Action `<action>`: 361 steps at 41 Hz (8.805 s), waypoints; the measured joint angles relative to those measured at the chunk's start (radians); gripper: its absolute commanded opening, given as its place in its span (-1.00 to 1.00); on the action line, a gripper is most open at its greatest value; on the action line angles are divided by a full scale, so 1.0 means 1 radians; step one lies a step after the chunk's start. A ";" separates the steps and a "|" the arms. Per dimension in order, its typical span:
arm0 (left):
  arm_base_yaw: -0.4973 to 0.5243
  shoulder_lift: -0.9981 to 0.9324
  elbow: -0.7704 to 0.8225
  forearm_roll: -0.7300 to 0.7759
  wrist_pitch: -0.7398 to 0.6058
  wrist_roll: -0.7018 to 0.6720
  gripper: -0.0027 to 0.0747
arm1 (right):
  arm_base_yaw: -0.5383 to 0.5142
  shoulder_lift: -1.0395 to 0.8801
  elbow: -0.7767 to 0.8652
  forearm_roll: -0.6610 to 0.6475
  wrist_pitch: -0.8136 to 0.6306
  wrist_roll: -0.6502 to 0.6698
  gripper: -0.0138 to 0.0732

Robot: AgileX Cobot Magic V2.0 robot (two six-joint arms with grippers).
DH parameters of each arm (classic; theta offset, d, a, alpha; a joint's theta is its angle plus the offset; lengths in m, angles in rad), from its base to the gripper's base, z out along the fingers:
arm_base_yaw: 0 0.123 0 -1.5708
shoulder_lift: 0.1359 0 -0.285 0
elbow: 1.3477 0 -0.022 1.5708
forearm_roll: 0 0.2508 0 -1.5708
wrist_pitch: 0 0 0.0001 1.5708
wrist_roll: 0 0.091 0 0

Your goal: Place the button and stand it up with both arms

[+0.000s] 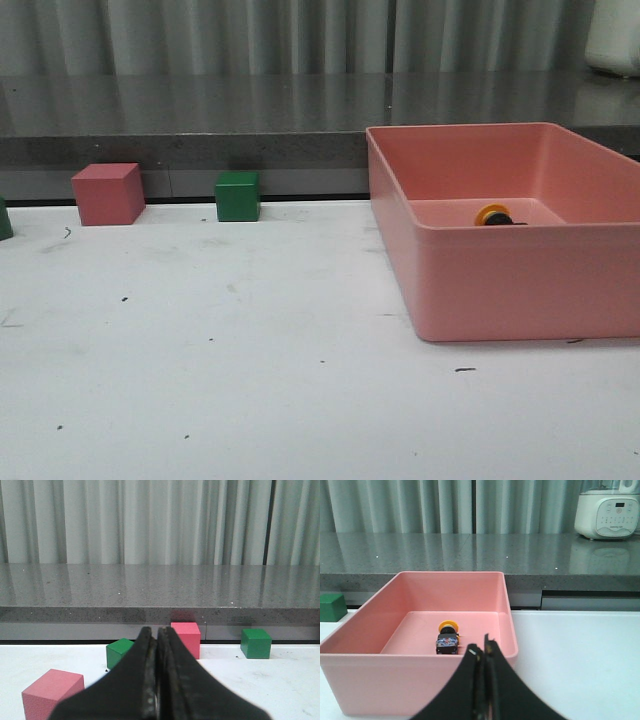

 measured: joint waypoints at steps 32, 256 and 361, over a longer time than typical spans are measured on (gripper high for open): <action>0.000 0.000 0.000 0.000 -0.017 0.000 -0.98 | 0.000 0.000 0.000 0.000 -0.026 0.000 -0.92; 0.004 0.442 -0.706 -0.008 0.624 0.000 0.61 | 0.143 2.219 -1.925 0.020 1.163 0.024 -0.13; 0.004 0.442 -0.706 -0.008 0.624 0.000 0.61 | 0.771 2.269 -2.139 0.000 1.173 0.501 0.41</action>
